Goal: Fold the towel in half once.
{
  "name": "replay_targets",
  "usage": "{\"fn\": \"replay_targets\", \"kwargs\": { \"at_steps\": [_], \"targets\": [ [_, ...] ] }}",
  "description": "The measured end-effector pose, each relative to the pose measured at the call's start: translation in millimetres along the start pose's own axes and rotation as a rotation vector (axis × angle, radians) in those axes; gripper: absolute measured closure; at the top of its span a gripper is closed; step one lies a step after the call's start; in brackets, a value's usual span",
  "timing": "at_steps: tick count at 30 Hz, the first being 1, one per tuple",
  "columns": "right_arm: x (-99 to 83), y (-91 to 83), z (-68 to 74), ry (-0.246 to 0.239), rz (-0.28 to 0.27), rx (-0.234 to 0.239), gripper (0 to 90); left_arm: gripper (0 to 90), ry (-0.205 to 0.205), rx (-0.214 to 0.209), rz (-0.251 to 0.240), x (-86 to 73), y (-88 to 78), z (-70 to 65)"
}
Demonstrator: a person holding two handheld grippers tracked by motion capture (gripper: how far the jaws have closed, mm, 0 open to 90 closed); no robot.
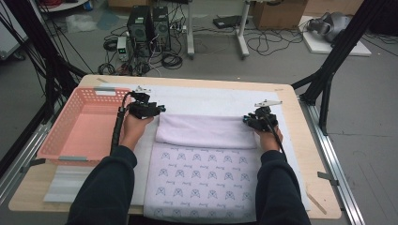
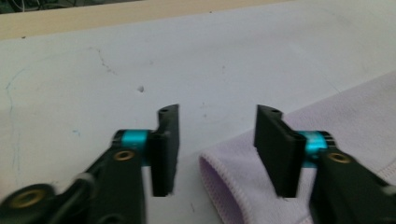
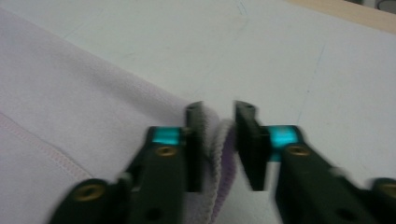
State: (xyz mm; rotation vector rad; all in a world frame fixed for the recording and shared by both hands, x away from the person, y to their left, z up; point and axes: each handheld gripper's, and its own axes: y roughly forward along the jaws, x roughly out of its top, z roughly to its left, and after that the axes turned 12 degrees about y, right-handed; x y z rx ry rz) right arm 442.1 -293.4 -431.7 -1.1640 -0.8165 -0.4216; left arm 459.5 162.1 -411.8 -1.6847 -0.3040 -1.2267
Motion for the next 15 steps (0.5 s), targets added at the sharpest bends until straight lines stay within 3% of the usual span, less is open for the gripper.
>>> {"fn": "replay_targets", "kwargs": {
  "at_steps": [2, 6, 9, 13, 15],
  "targets": [
    [1.3, -6.1, -1.5, 0.006, -0.019, 0.001, 59.9, 41.8, -0.006, -0.005, -0.032, 1.3, -8.1, 1.6],
    [4.6, -22.4, -6.3, 0.035, -0.047, 0.018, 58.8, 38.5, -0.018, -0.07, -0.078, 5.2, -21.3, 1.9],
    [5.1, -33.1, -9.5, 0.045, -0.065, 0.04, 58.9, 38.7, -0.012, -0.125, -0.076, 7.3, -26.9, -2.8],
    [2.8, -44.5, -10.8, 0.056, -0.073, 0.074, 59.5, 39.1, 0.014, -0.168, -0.098, 2.3, -32.9, -15.8],
    [0.3, -48.8, -11.6, 0.062, -0.075, 0.097, 59.7, 39.1, 0.039, -0.188, -0.07, -3.7, -33.3, -22.0]
  ]
}}
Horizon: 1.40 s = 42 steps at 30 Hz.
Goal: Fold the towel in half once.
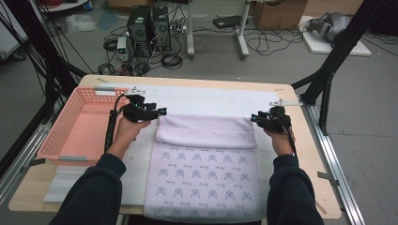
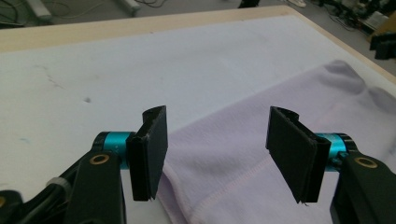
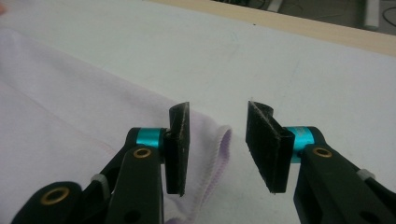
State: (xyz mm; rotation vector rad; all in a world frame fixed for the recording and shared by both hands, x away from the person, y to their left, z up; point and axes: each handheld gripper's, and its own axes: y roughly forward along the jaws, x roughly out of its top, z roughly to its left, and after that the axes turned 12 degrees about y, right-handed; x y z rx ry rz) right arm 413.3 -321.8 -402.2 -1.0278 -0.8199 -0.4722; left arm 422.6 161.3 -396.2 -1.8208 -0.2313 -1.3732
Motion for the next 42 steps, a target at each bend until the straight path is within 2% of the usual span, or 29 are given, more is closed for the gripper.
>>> {"fn": "replay_targets", "kwargs": {
  "at_steps": [2, 5, 7, 9, 10, 11, 13, 14, 16, 17, 18, 19, 20, 22, 27, 30, 32, 35, 37, 42],
  "targets": [
    [-3.3, -3.1, 1.0, -0.001, 0.02, 0.016, 59.7, 38.7, 0.019, -0.011, 0.001, -7.1, 0.2, -6.1],
    [-11.3, -6.2, 3.6, -0.011, 0.042, 0.051, 60.1, 39.0, 0.042, -0.026, 0.029, -17.0, 1.7, -15.0],
    [-17.3, -6.6, 6.3, -0.018, 0.07, 0.076, 60.3, 39.3, 0.056, -0.024, 0.043, -23.2, 3.0, -19.9],
    [-20.3, -4.0, 10.9, -0.02, 0.132, 0.101, 60.9, 39.9, 0.073, -0.011, 0.077, -27.3, 5.7, -23.1],
    [-21.5, -2.5, 14.2, -0.042, 0.149, 0.098, 61.7, 40.5, 0.091, 0.002, 0.1, -29.5, 7.2, -23.7],
    [-22.3, -1.0, 18.4, -0.056, 0.17, 0.092, 62.6, 41.6, 0.09, 0.009, 0.109, -32.0, 9.1, -24.9],
    [-24.3, 3.4, 24.2, -0.098, 0.203, 0.073, 63.6, 46.0, 0.103, 0.019, 0.141, -36.0, 12.2, -27.3],
    [-25.7, 5.6, 26.3, -0.121, 0.227, 0.039, 65.4, 49.4, 0.107, 0.017, 0.141, -38.4, 13.2, -28.8],
    [-28.7, 9.5, 27.6, -0.158, 0.279, -0.001, 74.9, 61.2, 0.137, 0.035, 0.153, -42.8, 13.3, -31.2],
    [-29.9, 10.1, 27.4, -0.158, 0.293, 0.0, 80.1, 70.1, 0.164, 0.04, 0.174, -43.7, 12.9, -32.5],
    [-30.3, 9.7, 27.5, -0.154, 0.301, 0.006, 82.6, 78.0, 0.198, 0.048, 0.175, -44.1, 11.7, -34.5],
    [-30.5, 8.3, 27.7, -0.163, 0.301, 0.007, 84.4, 83.4, 0.223, 0.056, 0.151, -44.2, 9.7, -37.0],
    [-30.6, 6.8, 28.1, -0.168, 0.295, 0.006, 84.9, 83.9, 0.231, 0.063, 0.123, -44.3, 7.1, -38.9],
    [-30.5, 2.2, 29.5, -0.168, 0.281, 0.012, 85.0, 83.9, 0.222, 0.063, 0.092, -44.8, 0.9, -41.5],
    [-42.9, -16.9, 28.6, -0.146, 0.203, 0.054, 84.9, 83.9, 0.196, 0.039, 0.005, -52.5, -17.0, -49.5],
    [-53.9, -28.1, 27.9, -0.133, 0.172, 0.072, 84.6, 83.6, 0.197, 0.03, -0.009, -56.3, -25.4, -53.2],
    [-60.4, -33.8, 27.7, -0.131, 0.157, 0.079, 84.6, 83.6, 0.197, 0.023, -0.044, -60.2, -29.8, -56.7],
    [-70.9, -39.8, 27.3, -0.114, 0.136, 0.097, 84.7, 83.7, 0.198, 0.014, -0.041, -65.1, -33.1, -60.5],
    [-76.4, -42.2, 27.4, -0.116, 0.136, 0.102, 84.7, 83.8, 0.184, 0.014, -0.053, -69.0, -34.7, -62.8],
    [-82.1, -49.5, 28.0, -0.102, 0.12, 0.119, 84.6, 83.0, 0.171, 0.001, -0.064, -74.5, -39.8, -66.5]
  ]
}}
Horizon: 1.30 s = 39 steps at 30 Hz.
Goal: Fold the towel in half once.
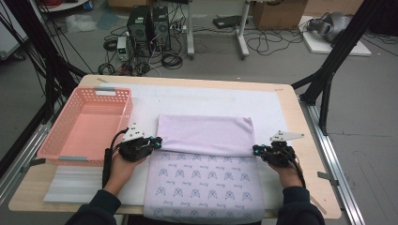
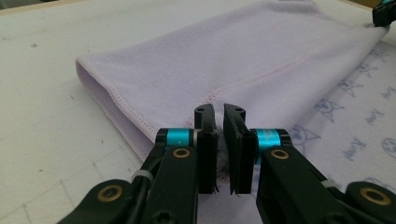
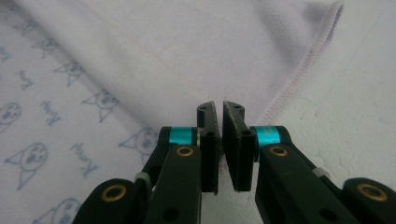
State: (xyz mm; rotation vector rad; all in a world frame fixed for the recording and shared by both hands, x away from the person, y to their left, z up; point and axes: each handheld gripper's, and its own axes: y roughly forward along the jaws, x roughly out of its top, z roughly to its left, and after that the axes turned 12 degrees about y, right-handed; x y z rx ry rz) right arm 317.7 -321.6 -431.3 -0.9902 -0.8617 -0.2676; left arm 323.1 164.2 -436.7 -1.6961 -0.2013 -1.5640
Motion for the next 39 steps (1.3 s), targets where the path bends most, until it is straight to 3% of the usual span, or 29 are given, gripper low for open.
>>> {"fn": "replay_targets", "kwargs": {
  "at_steps": [10, 14, 15, 17, 19, 22, 25, 27, 29, 30, 34, 36, 39],
  "targets": [
    [-10.5, -12.7, 9.3, -0.017, -0.005, 0.019, 86.1, 82.7, -0.001, 0.007, -0.003, -7.1, -12.0, -10.7],
    [-15.6, -21.5, 11.4, -0.026, -0.015, 0.016, 89.3, 78.6, -0.006, 0.021, 0.014, -11.5, -16.6, -16.4],
    [-17.3, -23.2, 11.0, -0.023, -0.017, 0.012, 89.3, 75.5, -0.022, 0.028, 0.022, -12.6, -17.7, -17.0],
    [-20.5, -26.0, 10.8, -0.019, -0.021, 0.007, 88.5, 59.7, -0.075, 0.043, 0.033, -15.1, -19.5, -17.3],
    [-22.5, -27.9, 11.5, -0.013, -0.039, -0.004, 80.4, 50.4, -0.099, 0.062, 0.035, -17.2, -23.1, -17.0],
    [-22.9, -28.8, 13.5, 0.012, -0.078, -0.009, 70.0, 45.2, -0.119, 0.081, 0.02, -18.5, -28.6, -17.4],
    [-20.2, -23.4, 16.9, 0.041, -0.125, -0.019, 54.7, 43.8, -0.129, 0.084, -0.004, -16.9, -29.0, -16.3],
    [-16.0, -12.6, 17.0, 0.043, -0.112, -0.028, 50.9, 43.3, -0.135, 0.082, -0.011, -14.2, -24.2, -14.6],
    [-13.0, -0.8, 18.8, 0.033, -0.074, -0.051, 50.7, 43.2, -0.13, 0.078, -0.005, -11.7, -18.0, -14.2],
    [-12.3, 3.3, 19.9, 0.025, -0.058, -0.055, 51.6, 43.3, -0.108, 0.081, 0.006, -10.7, -12.8, -14.6],
    [-12.4, 11.6, 23.2, -0.014, 0.005, -0.05, 63.0, 49.1, -0.086, 0.056, 0.066, -13.0, -0.2, -15.0],
    [-13.6, 11.2, 21.2, -0.005, 0.017, -0.04, 71.2, 57.5, -0.063, 0.045, 0.063, -11.7, 0.4, -17.4],
    [-16.2, 9.5, 18.6, 0.002, 0.042, -0.011, 83.6, 76.8, -0.03, 0.04, 0.091, -11.0, 1.5, -22.0]
  ]
}}
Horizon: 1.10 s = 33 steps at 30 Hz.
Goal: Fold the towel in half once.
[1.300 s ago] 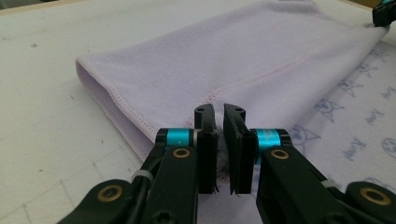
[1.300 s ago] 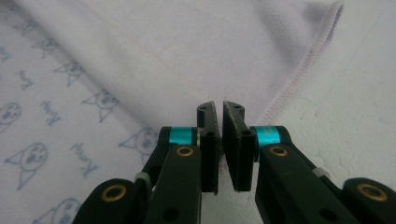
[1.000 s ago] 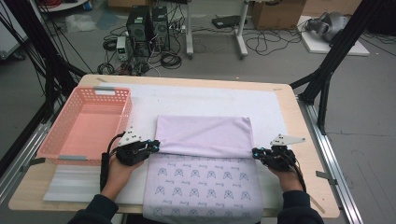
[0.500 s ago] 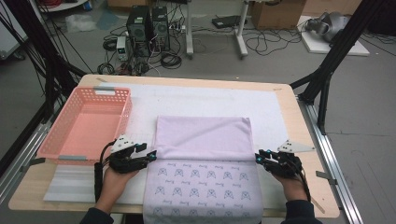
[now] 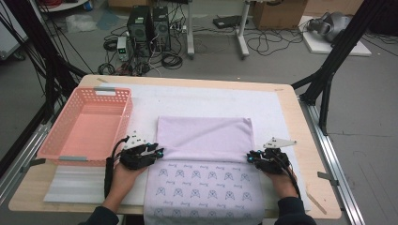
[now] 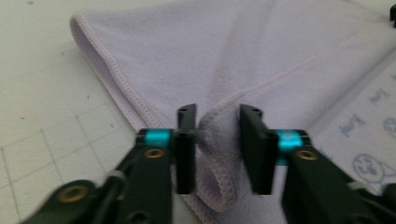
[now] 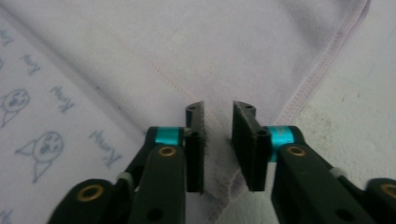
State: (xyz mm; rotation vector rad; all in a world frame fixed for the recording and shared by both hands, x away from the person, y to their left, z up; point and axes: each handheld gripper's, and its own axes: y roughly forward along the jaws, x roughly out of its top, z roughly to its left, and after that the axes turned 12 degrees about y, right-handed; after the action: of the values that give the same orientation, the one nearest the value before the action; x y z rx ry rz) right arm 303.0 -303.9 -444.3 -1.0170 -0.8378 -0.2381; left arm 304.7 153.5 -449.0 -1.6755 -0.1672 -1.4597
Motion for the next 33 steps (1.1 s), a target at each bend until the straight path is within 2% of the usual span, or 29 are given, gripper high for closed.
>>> {"fn": "replay_targets", "kwargs": {
  "at_steps": [1, 2, 6, 10, 13, 16, 23, 27, 30, 33],
  "targets": [
    [-0.5, -0.9, 0.2, -0.006, 0.0, 0.004, 84.7, 83.0, 0.018, -0.003, 0.002, 0.4, -0.1, -1.4],
    [-0.8, -2.0, 1.0, -0.01, 0.0, 0.009, 85.3, 84.0, 0.023, 0.001, -0.002, 0.7, -0.6, -3.0],
    [-3.5, -11.9, 4.0, -0.019, -0.01, 0.043, 86.0, 84.8, 0.022, -0.005, -0.027, 1.3, -9.2, -7.0],
    [-8.7, -26.3, 7.5, -0.036, -0.032, 0.093, 86.0, 84.8, 0.024, -0.021, -0.055, -1.3, -26.1, -11.7],
    [-10.6, -34.4, 10.7, -0.048, -0.026, 0.122, 86.1, 84.7, 0.03, -0.028, -0.071, -2.9, -37.0, -15.3],
    [-13.2, -38.1, 13.9, -0.071, -0.022, 0.14, 86.0, 84.7, 0.035, -0.042, -0.062, -6.8, -42.7, -20.7],
    [-24.3, -51.0, 18.4, -0.091, -0.004, 0.16, 86.0, 84.3, 0.047, -0.079, -0.03, -12.2, -50.6, -31.8],
    [-35.0, -56.2, 23.7, -0.121, 0.03, 0.178, 85.9, 83.7, 0.044, -0.101, 0.009, -18.5, -55.5, -35.8],
    [-42.3, -58.3, 28.4, -0.146, 0.066, 0.187, 86.0, 83.6, 0.05, -0.122, 0.014, -20.8, -62.2, -39.6],
    [-46.6, -63.7, 31.8, -0.164, 0.076, 0.192, 86.0, 83.6, 0.062, -0.139, 0.024, -24.5, -68.0, -45.3]
  ]
}}
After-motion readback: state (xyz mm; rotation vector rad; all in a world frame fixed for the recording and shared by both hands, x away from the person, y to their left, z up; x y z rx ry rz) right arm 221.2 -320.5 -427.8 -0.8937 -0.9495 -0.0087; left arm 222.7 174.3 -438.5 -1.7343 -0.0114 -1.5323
